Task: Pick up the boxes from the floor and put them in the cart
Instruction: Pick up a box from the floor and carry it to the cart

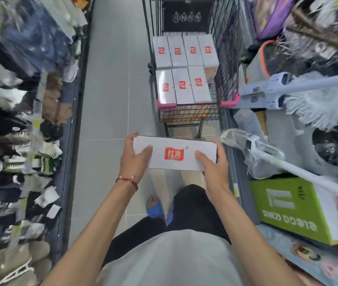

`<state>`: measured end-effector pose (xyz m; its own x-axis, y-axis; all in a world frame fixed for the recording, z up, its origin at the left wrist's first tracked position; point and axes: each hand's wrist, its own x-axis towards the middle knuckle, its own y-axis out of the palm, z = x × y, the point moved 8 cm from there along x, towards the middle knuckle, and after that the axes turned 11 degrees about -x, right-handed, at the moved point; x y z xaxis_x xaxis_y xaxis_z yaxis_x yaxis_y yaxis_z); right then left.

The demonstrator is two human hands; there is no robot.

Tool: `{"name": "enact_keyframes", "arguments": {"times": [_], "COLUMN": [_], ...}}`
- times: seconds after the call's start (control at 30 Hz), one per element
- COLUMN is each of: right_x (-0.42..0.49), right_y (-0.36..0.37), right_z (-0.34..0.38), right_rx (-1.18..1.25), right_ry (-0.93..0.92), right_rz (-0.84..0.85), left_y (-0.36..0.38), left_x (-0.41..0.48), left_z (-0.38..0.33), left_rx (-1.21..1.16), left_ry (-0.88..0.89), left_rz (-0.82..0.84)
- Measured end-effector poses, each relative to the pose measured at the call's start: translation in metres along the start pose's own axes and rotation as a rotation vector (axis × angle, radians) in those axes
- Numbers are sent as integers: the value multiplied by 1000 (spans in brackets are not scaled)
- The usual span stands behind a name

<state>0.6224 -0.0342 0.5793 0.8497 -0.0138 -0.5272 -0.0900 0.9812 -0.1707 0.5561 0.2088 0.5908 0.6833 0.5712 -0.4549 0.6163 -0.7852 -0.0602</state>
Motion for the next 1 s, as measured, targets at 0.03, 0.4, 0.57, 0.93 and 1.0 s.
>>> {"name": "enact_keyframes", "arguments": {"times": [0.03,0.4,0.57,0.93,1.0], "right_x": [14,184,240,283,286], "right_y": [-1,-28,-38,-21,-14], "right_z": [9,93,116,124,125], "right_rx": [35,188,226,366,392], "right_ry": [-4,-8,29,201,231], "right_rz": [-33,-213,-276,-571,-640], "left_y": [11,166,221,320,339], "left_x": [15,177,231,340,360], "left_z": [-11,-116,-151,-188,-187], "left_rx": [19,117,163,314,350], "left_ry": [19,80,103,88,78], "left_rz": [13,213,261,548,636]}}
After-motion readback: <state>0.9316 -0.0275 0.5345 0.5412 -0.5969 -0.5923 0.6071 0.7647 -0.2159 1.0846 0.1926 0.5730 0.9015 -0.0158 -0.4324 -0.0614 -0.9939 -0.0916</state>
